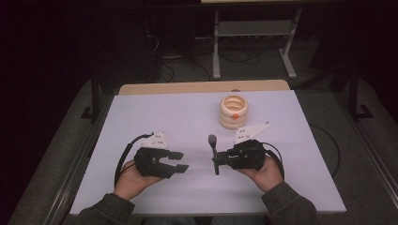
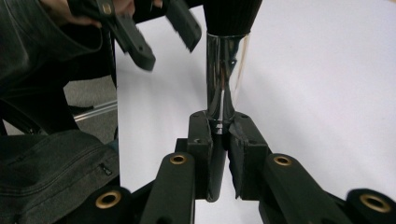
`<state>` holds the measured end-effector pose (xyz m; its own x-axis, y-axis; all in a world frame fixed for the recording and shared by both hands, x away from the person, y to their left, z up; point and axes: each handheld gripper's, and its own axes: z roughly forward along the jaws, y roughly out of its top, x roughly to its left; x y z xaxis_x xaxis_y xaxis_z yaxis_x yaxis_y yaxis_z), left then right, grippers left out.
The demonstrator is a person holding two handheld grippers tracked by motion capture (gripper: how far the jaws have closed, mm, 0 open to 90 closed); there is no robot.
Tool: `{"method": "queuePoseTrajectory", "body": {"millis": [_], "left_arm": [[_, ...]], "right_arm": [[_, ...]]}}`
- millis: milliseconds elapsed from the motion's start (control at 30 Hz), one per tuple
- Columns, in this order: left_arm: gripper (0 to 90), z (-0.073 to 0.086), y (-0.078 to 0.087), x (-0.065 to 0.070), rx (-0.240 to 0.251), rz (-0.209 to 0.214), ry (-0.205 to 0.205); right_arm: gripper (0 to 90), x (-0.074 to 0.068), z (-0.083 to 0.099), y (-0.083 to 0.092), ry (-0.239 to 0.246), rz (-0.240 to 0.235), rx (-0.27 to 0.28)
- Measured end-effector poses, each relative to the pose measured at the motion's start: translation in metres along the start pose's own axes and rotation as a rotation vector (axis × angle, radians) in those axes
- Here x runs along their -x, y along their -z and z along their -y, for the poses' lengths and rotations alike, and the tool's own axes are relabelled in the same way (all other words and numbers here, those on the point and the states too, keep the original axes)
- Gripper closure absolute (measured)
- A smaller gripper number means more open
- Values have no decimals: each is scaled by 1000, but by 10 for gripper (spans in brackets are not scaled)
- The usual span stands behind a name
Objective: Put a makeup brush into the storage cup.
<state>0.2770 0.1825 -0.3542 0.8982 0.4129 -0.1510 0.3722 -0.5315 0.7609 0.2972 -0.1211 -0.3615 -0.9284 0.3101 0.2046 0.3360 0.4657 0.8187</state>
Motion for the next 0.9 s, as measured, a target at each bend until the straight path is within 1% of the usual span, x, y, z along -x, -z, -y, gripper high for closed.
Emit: {"method": "queuePoseTrajectory", "body": {"millis": [33, 100, 233, 267, 367, 400, 467, 533, 567, 667, 767, 833, 900], "left_arm": [[507, 1, 0, -1, -11, -3, -7], [498, 5, 0, -2, -13, -16, -7], [486, 12, 0, -2, -4, -38, 4], [481, 14, 1, -3, -7, -45, -3], [478, 18, 1, -4, -1, -60, 1], [478, 20, 1, -4, -1, -63, 4], [476, 22, 1, -5, -2, -68, 6], [473, 25, 0, -6, -8, -74, 7], [472, 26, -1, -6, -10, -79, 0], [468, 28, -1, -6, -5, -86, 11], [462, 29, 0, -7, -9, -98, 4], [457, 30, 1, -7, -2, -101, 11], [454, 31, 2, -8, -6, -105, 9]], "right_arm": [[786, 1, -1, 2, -1, 3, 1], [786, 3, -2, 4, -5, 3, 9], [786, 8, -6, 9, -6, 12, 7], [786, 9, -6, 10, -14, 15, 10], [786, 12, -9, 13, -11, 25, 7], [786, 14, -9, 14, -8, 31, 4], [786, 15, -11, 16, -23, 31, 4], [786, 17, -12, 17, -20, 41, 5], [786, 18, -12, 18, -19, 41, 4], [786, 22, -12, 19, -28, 47, 3], [786, 25, -12, 20, -29, 49, 0], [786, 26, -14, 21, -30, 53, -3], [786, 27, -16, 22, -31, 55, -4]]}}
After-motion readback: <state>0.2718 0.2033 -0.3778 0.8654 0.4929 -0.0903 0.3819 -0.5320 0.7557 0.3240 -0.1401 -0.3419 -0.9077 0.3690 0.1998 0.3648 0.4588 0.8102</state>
